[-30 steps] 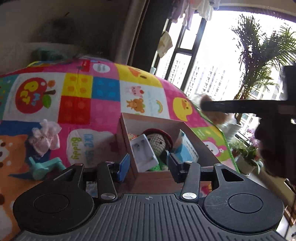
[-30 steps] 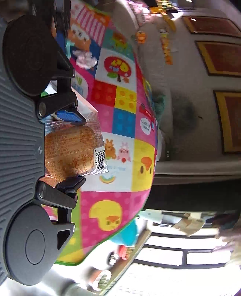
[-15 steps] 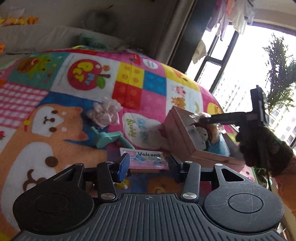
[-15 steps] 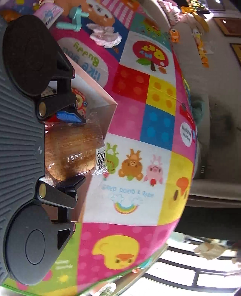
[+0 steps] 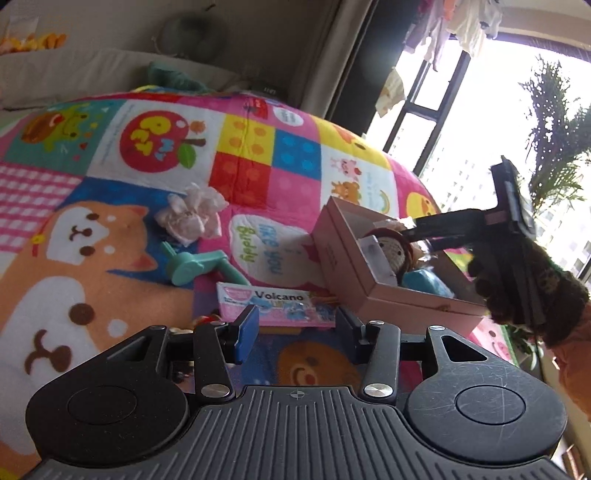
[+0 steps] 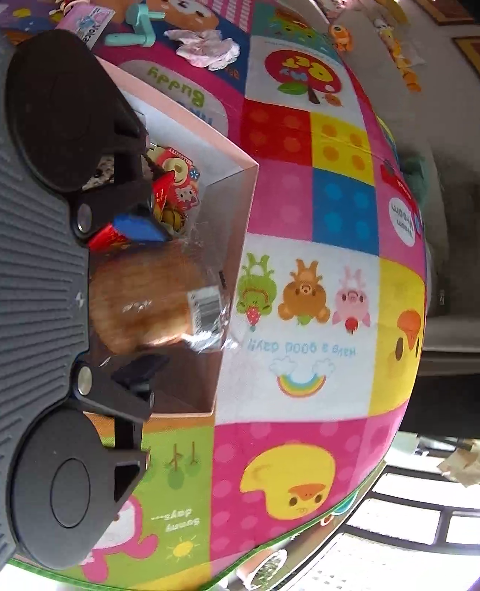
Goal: Organize objects
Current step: 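Release the charger into the pink box with the left tool while the right tool lowers the roll, then reach the left tool toward the pink Volcano packet on the mat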
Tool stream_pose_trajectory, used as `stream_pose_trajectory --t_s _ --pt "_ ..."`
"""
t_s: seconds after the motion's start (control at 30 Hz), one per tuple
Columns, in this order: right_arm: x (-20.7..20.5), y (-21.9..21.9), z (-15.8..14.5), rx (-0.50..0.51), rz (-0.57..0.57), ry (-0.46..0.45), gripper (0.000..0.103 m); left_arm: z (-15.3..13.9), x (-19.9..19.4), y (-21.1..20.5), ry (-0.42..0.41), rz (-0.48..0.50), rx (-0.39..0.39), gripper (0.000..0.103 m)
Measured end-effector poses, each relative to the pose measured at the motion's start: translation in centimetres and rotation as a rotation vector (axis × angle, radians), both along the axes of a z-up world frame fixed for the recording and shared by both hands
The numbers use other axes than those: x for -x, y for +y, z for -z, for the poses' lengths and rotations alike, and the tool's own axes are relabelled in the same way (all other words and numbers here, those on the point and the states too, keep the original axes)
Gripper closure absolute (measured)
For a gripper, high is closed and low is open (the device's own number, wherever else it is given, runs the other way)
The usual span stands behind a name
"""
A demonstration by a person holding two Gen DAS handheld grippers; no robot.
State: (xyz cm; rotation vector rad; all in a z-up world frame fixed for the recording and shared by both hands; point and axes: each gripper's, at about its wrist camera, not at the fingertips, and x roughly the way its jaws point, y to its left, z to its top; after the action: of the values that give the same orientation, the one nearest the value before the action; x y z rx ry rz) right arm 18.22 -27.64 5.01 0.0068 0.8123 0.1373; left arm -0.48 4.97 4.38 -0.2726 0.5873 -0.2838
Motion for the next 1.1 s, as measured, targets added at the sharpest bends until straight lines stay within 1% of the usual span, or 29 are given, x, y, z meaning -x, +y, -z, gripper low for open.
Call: stream_pose_trajectory --t_s 0.03,0.1,0.13,0.17,0.27,0.3,0.33,0.4,0.5,0.57,0.63,0.67,0.77,0.83,0.9,1.0,1.03,1.07,1.1 --pt "0.6 -0.7 -0.3 -0.025 0.001 -0.008 0.022 0.0 0.0 0.3 0.001 -0.006 -0.01 0.053" --pt "2.2 -1.8 -1.1 -0.059 0.015 -0.03 0.022 0.0 0.1 0.7 0.003 -0.009 -0.03 0.053" --pt "3.3 -2.2 -1.5 -0.061 0.024 -0.047 0.019 0.1 0.0 0.8 0.006 -0.006 -0.042 0.053" --pt "4.5 -2.3 -2.0 -0.048 0.033 -0.073 0.018 0.2 -0.2 1.0 0.011 0.0 -0.053 0.053" --pt "8.5 -1.9 -2.9 -0.013 0.004 -0.154 0.016 -0.2 -1.1 1.1 0.002 0.011 -0.082 0.053" --pt "9.8 -1.7 -3.0 -0.01 -0.009 -0.178 0.012 -0.5 -1.7 1.2 -0.008 0.012 -0.095 0.053" --pt "11.2 -1.4 -3.0 -0.009 -0.022 -0.201 0.006 -0.7 -2.4 1.3 -0.017 0.006 -0.105 0.053" --pt "13.7 -0.6 -2.7 -0.011 -0.045 -0.229 0.001 -1.1 -4.2 2.0 -0.012 -0.025 -0.099 0.053" --pt "16.8 0.8 -1.2 -0.022 -0.083 -0.224 0.0 -0.8 -7.7 4.1 0.047 -0.113 -0.017 0.053" --pt "18.6 1.9 0.2 -0.022 -0.104 -0.202 0.0 -0.5 -10.5 5.4 0.083 -0.18 0.031 0.053" --pt "20.0 3.0 1.8 -0.014 -0.116 -0.181 0.0 -0.4 -13.5 6.1 0.097 -0.243 0.042 0.053" --pt "20.4 3.5 2.5 -0.012 -0.12 -0.168 0.0 -0.2 -15.1 6.3 0.115 -0.253 0.04 0.053" --pt "21.2 4.4 4.1 -0.031 -0.125 -0.131 0.0 1.0 -19.4 5.9 0.183 -0.281 0.001 0.053" --pt "21.6 4.7 4.6 -0.035 -0.123 -0.121 0.0 1.8 -21.0 5.1 0.226 -0.269 -0.039 0.056" --pt "21.8 4.7 5.1 -0.023 -0.117 -0.12 0.0 2.3 -20.9 3.9 0.256 -0.213 -0.037 0.06" --pt "21.7 3.9 5.4 -0.06 -0.096 -0.105 0.0 3.0 -18.7 1.6 0.294 -0.046 -0.026 0.062" --pt "21.5 3.6 5.5 -0.074 -0.09 -0.099 0.0 3.1 -17.7 0.8 0.291 -0.005 -0.042 0.062" --pt "21.3 3.5 5.5 -0.084 -0.086 -0.089 0.0 3.1 -16.4 0.0 0.275 0.03 -0.077 0.062" --pt "21.1 3.4 5.7 -0.088 -0.083 -0.079 0.0 3.1 -15.5 -0.6 0.279 0.071 -0.098 0.064"
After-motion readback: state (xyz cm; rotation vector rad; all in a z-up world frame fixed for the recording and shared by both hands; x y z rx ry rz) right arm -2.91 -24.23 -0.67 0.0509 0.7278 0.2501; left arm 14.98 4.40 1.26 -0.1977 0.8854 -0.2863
